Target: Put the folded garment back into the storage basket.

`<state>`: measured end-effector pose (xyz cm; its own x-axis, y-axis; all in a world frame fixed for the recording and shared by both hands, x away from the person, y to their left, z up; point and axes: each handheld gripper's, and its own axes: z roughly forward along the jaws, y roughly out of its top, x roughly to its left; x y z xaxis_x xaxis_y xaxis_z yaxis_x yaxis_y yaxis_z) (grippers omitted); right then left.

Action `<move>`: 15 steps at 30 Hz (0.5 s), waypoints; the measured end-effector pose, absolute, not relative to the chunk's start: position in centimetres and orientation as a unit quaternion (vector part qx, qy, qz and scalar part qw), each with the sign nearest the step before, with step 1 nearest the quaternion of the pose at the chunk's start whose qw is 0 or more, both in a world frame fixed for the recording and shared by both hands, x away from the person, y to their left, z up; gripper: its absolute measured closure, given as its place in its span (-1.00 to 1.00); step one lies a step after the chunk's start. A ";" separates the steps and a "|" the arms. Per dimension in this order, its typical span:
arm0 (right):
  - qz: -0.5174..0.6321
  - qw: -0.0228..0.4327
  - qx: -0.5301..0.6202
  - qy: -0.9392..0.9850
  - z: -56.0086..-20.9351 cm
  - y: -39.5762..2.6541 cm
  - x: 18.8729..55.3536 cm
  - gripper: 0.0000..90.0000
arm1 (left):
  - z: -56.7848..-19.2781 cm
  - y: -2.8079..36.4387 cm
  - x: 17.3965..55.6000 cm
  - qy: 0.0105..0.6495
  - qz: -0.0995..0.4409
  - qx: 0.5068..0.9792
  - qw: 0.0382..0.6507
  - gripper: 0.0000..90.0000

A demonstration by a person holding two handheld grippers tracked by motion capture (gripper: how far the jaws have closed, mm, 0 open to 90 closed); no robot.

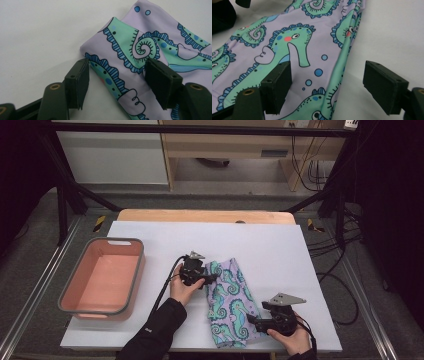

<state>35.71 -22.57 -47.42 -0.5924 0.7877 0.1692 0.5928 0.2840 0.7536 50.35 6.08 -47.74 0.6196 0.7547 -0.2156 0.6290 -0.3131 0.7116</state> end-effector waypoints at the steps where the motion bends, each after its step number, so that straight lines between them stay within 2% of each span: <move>1: 0.407 0.116 0.440 0.792 -47.4 -22.5 35.6 -0.42 | -47.7 6.0 50.3 0.429 0.078 0.806 0.400 -0.13; 5: 0.403 0.109 0.438 0.796 -47.6 -22.4 35.5 -0.34 | -47.8 6.1 50.2 0.436 0.064 0.800 0.407 0.06; 11: 0.388 0.101 0.448 0.799 -48.1 -21.8 35.3 -0.22 | -48.0 6.0 49.8 0.448 0.054 0.790 0.416 0.44; 15: 0.378 0.090 0.449 0.805 -47.8 -21.4 35.0 0.05 | -48.1 5.7 49.6 0.448 0.052 0.787 0.421 0.65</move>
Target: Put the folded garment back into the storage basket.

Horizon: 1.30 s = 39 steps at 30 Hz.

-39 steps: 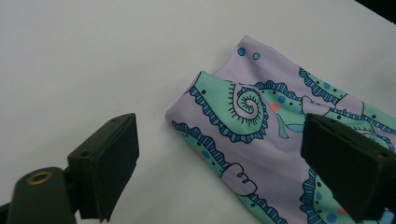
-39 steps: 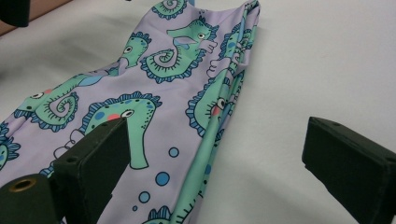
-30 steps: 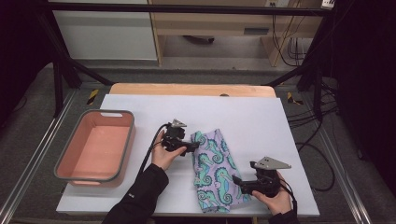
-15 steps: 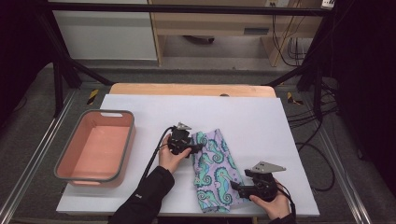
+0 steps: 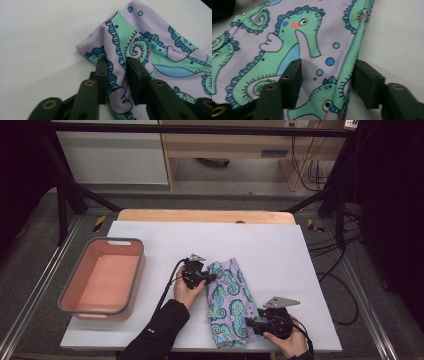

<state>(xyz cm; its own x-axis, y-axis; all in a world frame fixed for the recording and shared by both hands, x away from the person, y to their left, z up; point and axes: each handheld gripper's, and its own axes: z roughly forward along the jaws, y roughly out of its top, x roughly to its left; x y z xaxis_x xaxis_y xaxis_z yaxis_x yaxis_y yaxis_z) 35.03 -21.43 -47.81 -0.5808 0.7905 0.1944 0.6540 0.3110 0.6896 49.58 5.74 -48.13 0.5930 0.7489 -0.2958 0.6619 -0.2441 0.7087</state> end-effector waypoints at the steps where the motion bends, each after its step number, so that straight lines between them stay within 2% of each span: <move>1: 0.377 0.089 0.445 0.807 -47.8 -21.3 35.0 0.13 | -48.1 5.7 49.5 0.447 0.052 0.788 0.421 0.69; 7: 0.371 0.076 0.454 0.807 -47.7 -21.1 34.9 0.56 | -48.1 5.4 49.3 0.447 0.061 0.787 0.420 0.77; 9: 0.373 0.057 0.462 0.803 -47.7 -21.2 34.9 0.68 | -48.1 5.3 49.3 0.450 0.061 0.787 0.417 0.77; 10: 0.374 0.050 0.462 0.802 -47.7 -21.2 35.0 0.80 | -48.1 5.3 49.3 0.452 0.059 0.787 0.415 0.77; 12: 0.378 0.039 0.465 0.800 -47.7 -21.3 35.0 0.86 | -48.1 5.3 49.4 0.454 0.056 0.788 0.413 0.75; 22: 0.388 0.041 0.462 0.796 -47.4 -21.6 35.1 0.90 | -47.8 5.9 49.6 0.448 0.039 0.782 0.432 0.79; 32: 0.398 0.048 0.454 0.796 -46.9 -21.9 35.0 0.90 | -44.5 6.0 48.7 0.411 0.045 0.774 0.479 0.80; 39: 0.412 0.055 0.451 0.790 -46.4 -22.2 34.9 0.90 | -42.4 5.5 48.3 0.391 0.061 0.777 0.488 0.80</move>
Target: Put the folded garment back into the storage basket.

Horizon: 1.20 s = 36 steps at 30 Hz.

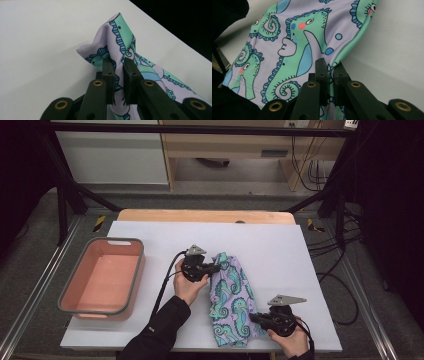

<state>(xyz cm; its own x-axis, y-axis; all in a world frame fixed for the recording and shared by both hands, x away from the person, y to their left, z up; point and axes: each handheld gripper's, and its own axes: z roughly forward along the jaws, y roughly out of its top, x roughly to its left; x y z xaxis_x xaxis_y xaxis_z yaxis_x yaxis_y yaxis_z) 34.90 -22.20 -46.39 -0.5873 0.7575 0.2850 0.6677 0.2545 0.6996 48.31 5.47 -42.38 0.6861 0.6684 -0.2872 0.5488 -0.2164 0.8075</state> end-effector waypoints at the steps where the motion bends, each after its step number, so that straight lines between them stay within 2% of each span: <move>1: 0.412 0.055 0.451 0.790 -46.3 -22.2 34.9 0.90 | -42.1 5.4 48.2 0.389 0.062 0.778 0.489 0.81; 11: 0.434 0.066 0.443 0.782 -45.8 -21.5 34.8 0.90 | -39.6 5.7 47.7 0.363 0.089 0.789 0.487 0.81; 21: 0.457 0.081 0.415 0.782 -44.4 -19.8 35.1 0.90 | -36.8 7.1 47.1 0.358 0.117 0.781 0.499 0.81; 36: 0.508 0.109 0.378 0.766 -40.6 -17.3 35.9 0.91 | -31.4 10.9 46.3 0.347 0.157 0.769 0.514 0.81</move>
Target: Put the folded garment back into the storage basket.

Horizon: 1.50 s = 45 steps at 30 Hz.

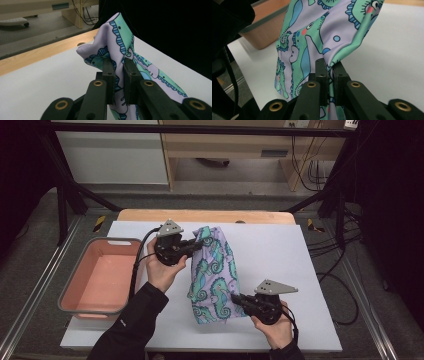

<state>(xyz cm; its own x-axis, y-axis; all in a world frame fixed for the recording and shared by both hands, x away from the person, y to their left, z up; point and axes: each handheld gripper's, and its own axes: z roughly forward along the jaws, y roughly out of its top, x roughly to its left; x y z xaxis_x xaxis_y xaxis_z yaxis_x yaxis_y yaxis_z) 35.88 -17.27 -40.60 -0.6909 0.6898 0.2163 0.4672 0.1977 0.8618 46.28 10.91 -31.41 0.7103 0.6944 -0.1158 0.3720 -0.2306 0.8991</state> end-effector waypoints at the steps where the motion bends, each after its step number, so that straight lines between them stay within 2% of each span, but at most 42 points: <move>1: 0.510 0.109 0.376 0.766 -40.5 -17.1 35.9 0.91 | -31.1 11.1 46.2 0.346 0.160 0.769 0.513 0.81; 20: 0.554 0.123 0.353 0.744 -39.3 -13.0 36.8 0.91 | -27.2 14.0 46.8 0.355 0.180 0.773 0.494 0.81; 45: 0.612 0.122 0.316 0.715 -37.1 -5.8 36.7 0.91 | -22.5 20.2 46.6 0.351 0.200 0.773 0.489 0.81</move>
